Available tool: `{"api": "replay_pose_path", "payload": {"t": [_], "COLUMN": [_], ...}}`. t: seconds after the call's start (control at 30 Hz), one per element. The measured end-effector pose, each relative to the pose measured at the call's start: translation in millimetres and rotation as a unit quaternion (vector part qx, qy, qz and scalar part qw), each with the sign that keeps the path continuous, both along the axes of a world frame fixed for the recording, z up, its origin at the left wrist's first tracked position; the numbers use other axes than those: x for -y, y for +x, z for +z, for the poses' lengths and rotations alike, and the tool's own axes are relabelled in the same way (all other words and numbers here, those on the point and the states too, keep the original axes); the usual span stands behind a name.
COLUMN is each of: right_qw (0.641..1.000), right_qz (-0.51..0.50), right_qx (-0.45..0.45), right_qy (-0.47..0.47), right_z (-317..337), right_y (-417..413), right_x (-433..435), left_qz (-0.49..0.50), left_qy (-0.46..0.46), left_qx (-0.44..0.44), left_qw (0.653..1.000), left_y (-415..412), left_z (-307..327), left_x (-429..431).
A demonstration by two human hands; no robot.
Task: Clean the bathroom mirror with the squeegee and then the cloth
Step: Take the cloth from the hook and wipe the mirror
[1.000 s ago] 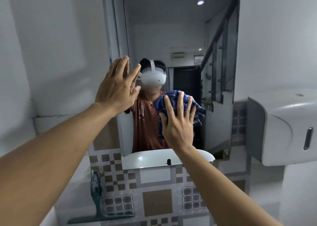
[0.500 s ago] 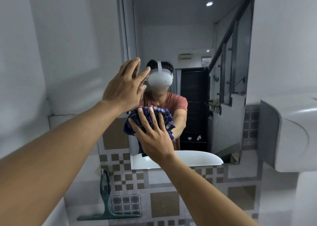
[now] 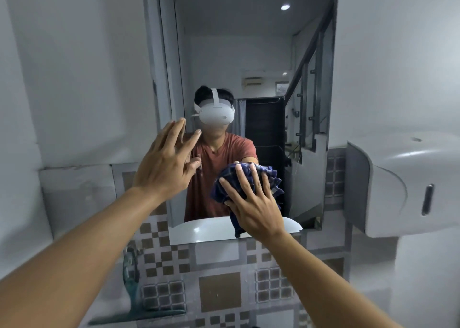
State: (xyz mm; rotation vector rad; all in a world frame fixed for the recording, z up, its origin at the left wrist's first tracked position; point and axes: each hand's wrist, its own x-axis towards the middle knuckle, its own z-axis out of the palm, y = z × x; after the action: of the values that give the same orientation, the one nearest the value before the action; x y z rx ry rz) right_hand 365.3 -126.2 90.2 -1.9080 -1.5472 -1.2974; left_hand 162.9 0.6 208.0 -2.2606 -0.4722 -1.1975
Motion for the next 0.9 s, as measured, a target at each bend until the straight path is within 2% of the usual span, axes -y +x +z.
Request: {"api": "replay_pose_path", "payload": {"t": [0.33,0.67,0.9], "right_qw": [0.981,0.955,0.962], "right_qz": [-0.04,-0.058,-0.058], "right_qx": [-0.152,-0.249,-0.227], "right_qy": [0.111,0.153,0.141], "right_z": [8.4,-50.2,-88.9], "right_y": [47.9,62.3,59.0], "right_x": [39.4,49.5,44.3], "left_qz": [0.019,0.017,0.026], "left_qy": [-0.003,0.011,0.034], "left_qx": [0.004,0.0,0.012], "left_qw": [1.0,1.0,0.999], "left_y": [5.5,-1.3,-6.2], "left_z": [-6.9,-4.6,6.8], "left_x": [-0.4,-4.0,-8.9]}}
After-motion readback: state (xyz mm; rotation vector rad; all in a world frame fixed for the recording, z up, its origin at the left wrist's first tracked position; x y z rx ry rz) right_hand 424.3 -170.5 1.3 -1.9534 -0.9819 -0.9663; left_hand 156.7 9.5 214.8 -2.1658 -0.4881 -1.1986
